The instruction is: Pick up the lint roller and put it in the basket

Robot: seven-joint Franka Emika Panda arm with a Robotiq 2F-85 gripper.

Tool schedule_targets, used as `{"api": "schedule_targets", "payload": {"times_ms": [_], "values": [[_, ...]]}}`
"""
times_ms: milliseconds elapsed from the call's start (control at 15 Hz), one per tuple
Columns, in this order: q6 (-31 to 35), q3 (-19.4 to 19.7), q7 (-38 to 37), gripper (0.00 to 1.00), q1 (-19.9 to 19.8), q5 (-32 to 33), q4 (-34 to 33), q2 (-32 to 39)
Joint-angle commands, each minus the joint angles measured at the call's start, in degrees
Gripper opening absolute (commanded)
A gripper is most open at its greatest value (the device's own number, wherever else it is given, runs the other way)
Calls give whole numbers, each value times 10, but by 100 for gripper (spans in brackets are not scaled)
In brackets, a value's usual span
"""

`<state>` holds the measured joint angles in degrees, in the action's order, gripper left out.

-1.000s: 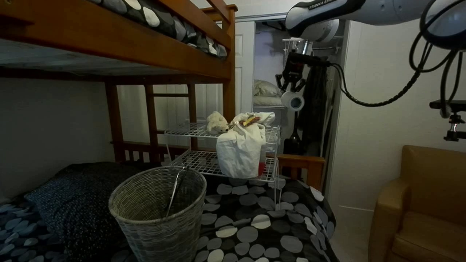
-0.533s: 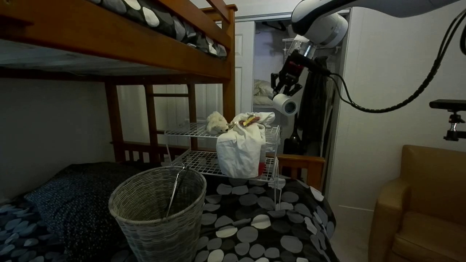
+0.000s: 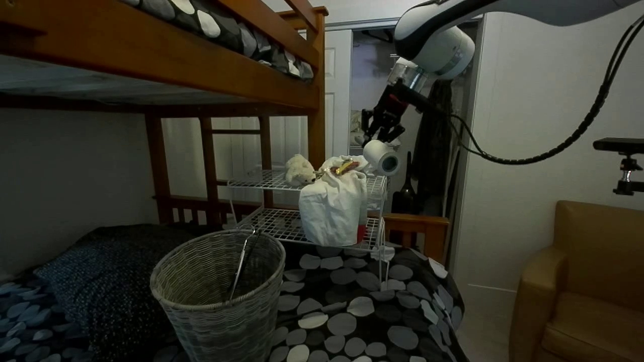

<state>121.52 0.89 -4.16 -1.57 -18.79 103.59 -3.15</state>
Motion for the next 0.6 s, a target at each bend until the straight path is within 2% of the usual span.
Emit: {"api": "schedule_targets", "payload": {"times_ms": [0, 133, 333, 533], "values": [[94, -27, 55, 7, 36, -47, 144, -63], [167, -43, 94, 7, 63, -91, 210, -86], [322, -76, 173, 7, 125, -174, 304, -114], [446, -112, 266, 7, 206, -286, 345, -99]]}}
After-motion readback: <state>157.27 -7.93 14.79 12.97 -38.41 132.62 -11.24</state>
